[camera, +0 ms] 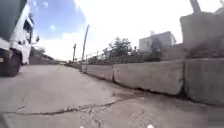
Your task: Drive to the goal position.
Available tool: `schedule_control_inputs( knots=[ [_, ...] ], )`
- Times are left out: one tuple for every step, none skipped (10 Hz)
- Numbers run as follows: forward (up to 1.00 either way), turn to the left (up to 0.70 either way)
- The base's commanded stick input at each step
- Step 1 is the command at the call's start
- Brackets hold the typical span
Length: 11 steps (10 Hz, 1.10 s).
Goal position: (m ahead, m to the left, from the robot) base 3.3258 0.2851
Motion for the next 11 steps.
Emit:
schedule_control_inputs(
  knots=[
    [0.70, 0.00],
    [0.70, 0.00],
    [0.70, 0.00],
    [0.70, 0.00],
    [0.70, 0.00],
    [0.70, 0.00],
    [0.70, 0.00],
    [0.70, 0.00],
    [0.70, 0.00],
    [0.70, 0.00],
    [0.70, 0.00]
  ],
)
